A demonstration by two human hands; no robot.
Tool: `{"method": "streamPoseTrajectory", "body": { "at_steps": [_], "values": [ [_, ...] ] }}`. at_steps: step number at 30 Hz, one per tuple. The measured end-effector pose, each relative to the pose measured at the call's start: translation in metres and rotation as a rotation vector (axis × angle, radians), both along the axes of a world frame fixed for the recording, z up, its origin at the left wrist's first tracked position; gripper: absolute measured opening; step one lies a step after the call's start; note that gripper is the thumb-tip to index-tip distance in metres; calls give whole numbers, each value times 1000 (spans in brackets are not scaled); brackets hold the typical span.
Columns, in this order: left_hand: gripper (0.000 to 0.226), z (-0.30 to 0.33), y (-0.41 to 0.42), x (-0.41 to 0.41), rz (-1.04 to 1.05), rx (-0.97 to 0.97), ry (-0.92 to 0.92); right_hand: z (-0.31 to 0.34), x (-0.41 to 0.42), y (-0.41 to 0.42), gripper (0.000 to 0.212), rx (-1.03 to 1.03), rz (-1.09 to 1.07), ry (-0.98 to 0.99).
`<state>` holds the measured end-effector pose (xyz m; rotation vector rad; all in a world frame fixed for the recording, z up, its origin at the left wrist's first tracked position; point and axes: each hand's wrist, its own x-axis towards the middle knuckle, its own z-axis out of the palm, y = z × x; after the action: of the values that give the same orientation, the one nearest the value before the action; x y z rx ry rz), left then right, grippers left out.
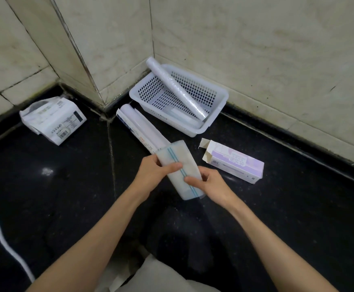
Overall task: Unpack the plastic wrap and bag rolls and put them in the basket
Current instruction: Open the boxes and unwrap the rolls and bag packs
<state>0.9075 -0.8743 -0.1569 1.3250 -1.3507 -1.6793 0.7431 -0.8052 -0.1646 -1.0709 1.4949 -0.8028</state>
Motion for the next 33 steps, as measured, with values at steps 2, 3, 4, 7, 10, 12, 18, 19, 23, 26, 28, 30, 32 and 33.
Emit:
{"method": "streamPoseTrajectory", "body": {
  "at_steps": [2,3,4,7,10,12,18,19,23,26,28,30,32,33],
  "values": [
    [21,12,-10,-3,5,-20,37,12,-2,-13,17,0,48,3],
    [20,16,-13,-4,15,-25,55,16,-3,-18,17,-6,52,16],
    [19,19,-18,-4,31,-30,68,20,-4,-26,17,-19,44,43],
    [23,27,-35,0,45,-25,91,31,-7,-53,8,-64,9,133],
    [32,28,-66,7,43,-26,39,41,-18,-91,9,-92,-63,195],
    [37,25,-90,11,28,-94,-98,47,-31,-121,20,-92,-129,274],
    [48,-7,-159,20,-403,-710,-754,44,-58,-210,9,-77,-77,512],
    [51,-14,-170,19,-486,-790,-859,39,-59,-223,7,-40,-27,539],
    [57,-40,-205,12,-687,-848,-1076,8,-58,-259,24,165,185,629],
    [57,-57,-214,12,-731,-850,-1044,-15,-52,-270,23,258,321,641],
    [57,-65,-215,13,-712,-873,-996,-28,-48,-271,20,249,304,674],
    [57,-69,-215,15,-699,-894,-964,-39,-45,-266,36,153,255,819],
    [56,-70,-217,17,-705,-911,-968,-47,-42,-258,44,52,246,1026],
    [56,-70,-218,17,-710,-914,-971,-49,-40,-255,41,17,250,1076]
  ]
}}
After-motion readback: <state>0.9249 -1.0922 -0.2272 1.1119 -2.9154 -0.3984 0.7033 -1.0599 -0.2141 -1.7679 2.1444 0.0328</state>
